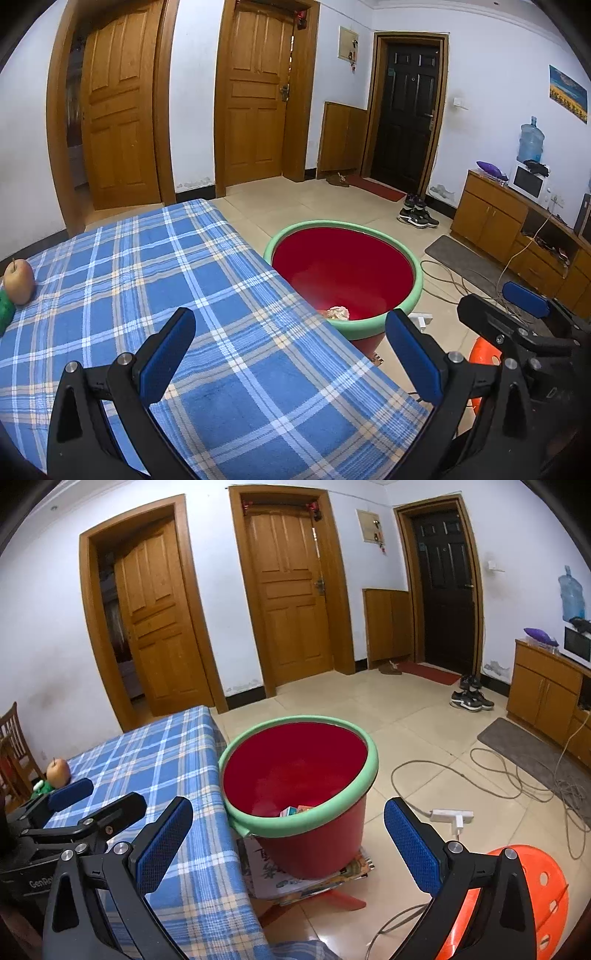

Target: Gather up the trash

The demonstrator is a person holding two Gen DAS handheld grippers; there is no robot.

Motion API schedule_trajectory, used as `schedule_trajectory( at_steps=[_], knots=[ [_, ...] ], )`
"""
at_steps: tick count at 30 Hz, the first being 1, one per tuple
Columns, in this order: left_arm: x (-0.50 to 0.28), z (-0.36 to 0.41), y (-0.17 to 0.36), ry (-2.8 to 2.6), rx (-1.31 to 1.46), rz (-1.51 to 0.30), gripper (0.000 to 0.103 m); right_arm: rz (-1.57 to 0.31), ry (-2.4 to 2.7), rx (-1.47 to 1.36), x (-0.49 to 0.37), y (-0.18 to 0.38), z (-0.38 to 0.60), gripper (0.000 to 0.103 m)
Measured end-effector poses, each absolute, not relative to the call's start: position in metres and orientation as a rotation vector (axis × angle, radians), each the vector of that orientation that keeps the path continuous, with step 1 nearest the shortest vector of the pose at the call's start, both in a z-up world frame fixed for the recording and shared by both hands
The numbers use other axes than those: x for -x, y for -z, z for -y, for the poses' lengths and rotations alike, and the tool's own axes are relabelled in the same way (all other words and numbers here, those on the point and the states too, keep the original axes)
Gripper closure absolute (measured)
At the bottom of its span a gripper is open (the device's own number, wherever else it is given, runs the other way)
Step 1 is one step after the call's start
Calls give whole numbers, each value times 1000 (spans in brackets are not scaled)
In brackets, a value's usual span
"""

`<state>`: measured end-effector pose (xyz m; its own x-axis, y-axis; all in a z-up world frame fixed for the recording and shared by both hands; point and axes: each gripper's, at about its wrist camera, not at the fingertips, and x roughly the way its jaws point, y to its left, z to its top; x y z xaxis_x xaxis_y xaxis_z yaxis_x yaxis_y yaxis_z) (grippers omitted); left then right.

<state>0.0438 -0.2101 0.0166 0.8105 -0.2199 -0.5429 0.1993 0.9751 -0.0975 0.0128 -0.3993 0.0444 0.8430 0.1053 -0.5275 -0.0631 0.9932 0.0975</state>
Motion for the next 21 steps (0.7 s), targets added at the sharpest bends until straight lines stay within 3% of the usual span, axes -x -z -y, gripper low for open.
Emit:
schedule_trajectory(
  at_steps=[21],
  knots=[
    [-46,204,-9,227,47,-601,3,-573,-121,-76,-15,-36,394,0]
  ],
)
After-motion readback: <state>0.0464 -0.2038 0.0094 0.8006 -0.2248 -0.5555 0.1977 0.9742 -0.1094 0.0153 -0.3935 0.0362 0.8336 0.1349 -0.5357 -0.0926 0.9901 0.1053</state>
